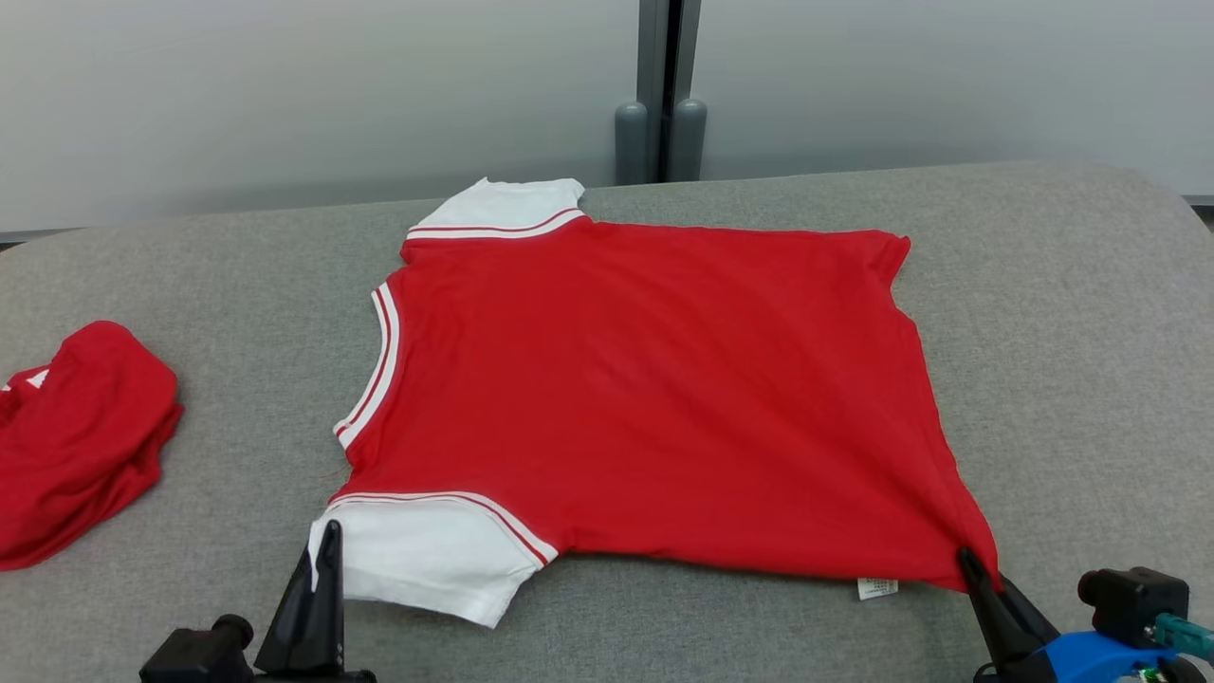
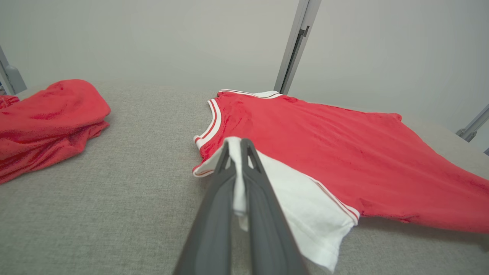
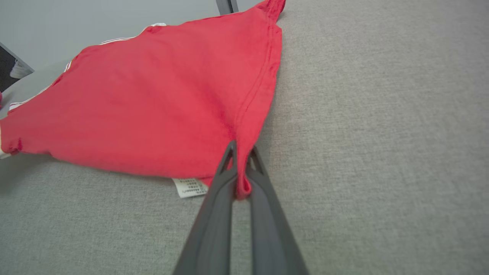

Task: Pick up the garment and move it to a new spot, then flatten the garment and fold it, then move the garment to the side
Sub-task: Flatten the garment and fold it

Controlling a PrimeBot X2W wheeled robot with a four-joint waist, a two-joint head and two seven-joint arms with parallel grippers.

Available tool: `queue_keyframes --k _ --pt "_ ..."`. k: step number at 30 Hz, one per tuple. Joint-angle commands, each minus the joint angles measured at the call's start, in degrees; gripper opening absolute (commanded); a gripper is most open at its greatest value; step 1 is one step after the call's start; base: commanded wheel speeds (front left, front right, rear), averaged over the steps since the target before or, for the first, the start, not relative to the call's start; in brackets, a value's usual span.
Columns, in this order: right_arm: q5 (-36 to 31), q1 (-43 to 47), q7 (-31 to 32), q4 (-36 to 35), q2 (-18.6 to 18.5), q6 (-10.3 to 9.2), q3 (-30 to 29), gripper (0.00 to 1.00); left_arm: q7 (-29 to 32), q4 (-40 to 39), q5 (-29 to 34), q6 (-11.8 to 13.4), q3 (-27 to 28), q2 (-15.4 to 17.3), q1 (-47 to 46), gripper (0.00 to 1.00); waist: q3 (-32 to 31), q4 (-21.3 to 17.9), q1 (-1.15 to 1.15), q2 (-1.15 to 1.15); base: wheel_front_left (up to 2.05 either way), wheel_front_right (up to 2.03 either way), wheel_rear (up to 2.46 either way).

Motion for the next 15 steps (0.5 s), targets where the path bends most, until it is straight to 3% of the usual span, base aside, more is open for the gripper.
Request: queue_keyframes --k 1,15 --pt "0.10 -1.08 0.44 -0.46 -0.02 0.01 -0.15 0.00 0.16 0.44 0.20 -0.50 0.08 0.72 -1.69 0.00 0.22 -0.39 0.00 0.00 0.00 0.00 0.00" --pt "3.07 -8.29 3.14 1.99 -1.80 0.01 3.73 0.00 2.24 5.63 2.19 -5.42 -0.29 4.83 -14.00 0.00 4.89 -2.54 0.00 0.00 0.00 0.00 0.00"
